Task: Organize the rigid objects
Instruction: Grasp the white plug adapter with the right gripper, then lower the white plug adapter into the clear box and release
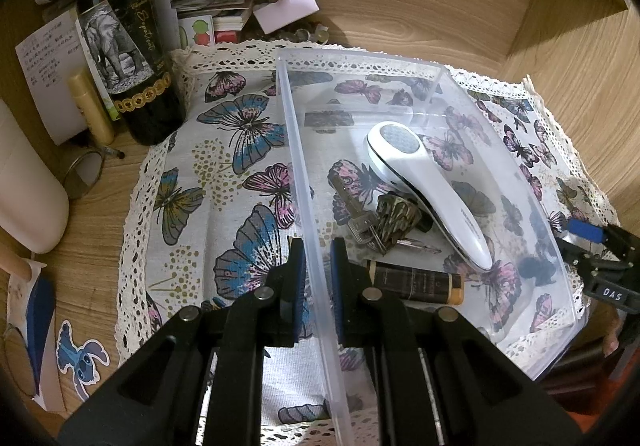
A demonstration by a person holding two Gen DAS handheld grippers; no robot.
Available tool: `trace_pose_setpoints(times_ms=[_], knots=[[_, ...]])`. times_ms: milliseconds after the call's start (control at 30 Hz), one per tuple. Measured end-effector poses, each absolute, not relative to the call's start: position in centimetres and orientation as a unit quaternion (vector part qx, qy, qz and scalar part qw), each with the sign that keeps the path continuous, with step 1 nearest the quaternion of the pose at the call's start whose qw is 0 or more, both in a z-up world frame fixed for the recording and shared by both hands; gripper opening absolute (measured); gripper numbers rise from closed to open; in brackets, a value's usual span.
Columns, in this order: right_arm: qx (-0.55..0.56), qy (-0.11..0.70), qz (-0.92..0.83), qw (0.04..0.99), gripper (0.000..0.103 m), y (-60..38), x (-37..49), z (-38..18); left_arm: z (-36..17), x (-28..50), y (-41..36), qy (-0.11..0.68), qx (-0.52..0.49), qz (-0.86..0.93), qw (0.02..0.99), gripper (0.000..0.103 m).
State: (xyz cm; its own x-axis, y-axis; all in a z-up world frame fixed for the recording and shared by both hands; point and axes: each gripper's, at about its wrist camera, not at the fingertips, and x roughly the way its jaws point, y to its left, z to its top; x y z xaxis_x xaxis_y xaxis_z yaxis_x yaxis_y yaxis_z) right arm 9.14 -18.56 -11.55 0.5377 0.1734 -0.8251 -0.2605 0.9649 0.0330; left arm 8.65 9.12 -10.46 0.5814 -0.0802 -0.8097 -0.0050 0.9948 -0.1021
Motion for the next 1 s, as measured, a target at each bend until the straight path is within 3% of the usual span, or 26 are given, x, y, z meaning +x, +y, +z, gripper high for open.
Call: trace_pose_setpoints(times_ms=[33, 100, 133, 1000], knots=[[-0.044, 0.47, 0.126, 0.872, 0.059, -18.7, 9.1, -11.8, -10.5, 8.6, 9.1, 0.457, -0.047, -0.021, 0.888, 0.011], [-0.039, 0.481, 0.128, 0.867, 0.04, -18.9, 9.1, -12.4, -10.5, 8.6, 9.1, 0.457, -0.049, -0.022, 0.888, 0.011], [-0.037, 0.486, 0.128, 0.864, 0.036, -19.1, 9.1, -12.6, -10.5, 8.6, 9.1, 0.457, -0.049, -0.022, 0.888, 0.011], [-0.059, 0.337, 0.236, 0.91, 0.036, -11.6, 11.4, -3.2, -10.4, 8.2, 9.6, 0.455, -0.061, -0.026, 0.888, 0.011]])
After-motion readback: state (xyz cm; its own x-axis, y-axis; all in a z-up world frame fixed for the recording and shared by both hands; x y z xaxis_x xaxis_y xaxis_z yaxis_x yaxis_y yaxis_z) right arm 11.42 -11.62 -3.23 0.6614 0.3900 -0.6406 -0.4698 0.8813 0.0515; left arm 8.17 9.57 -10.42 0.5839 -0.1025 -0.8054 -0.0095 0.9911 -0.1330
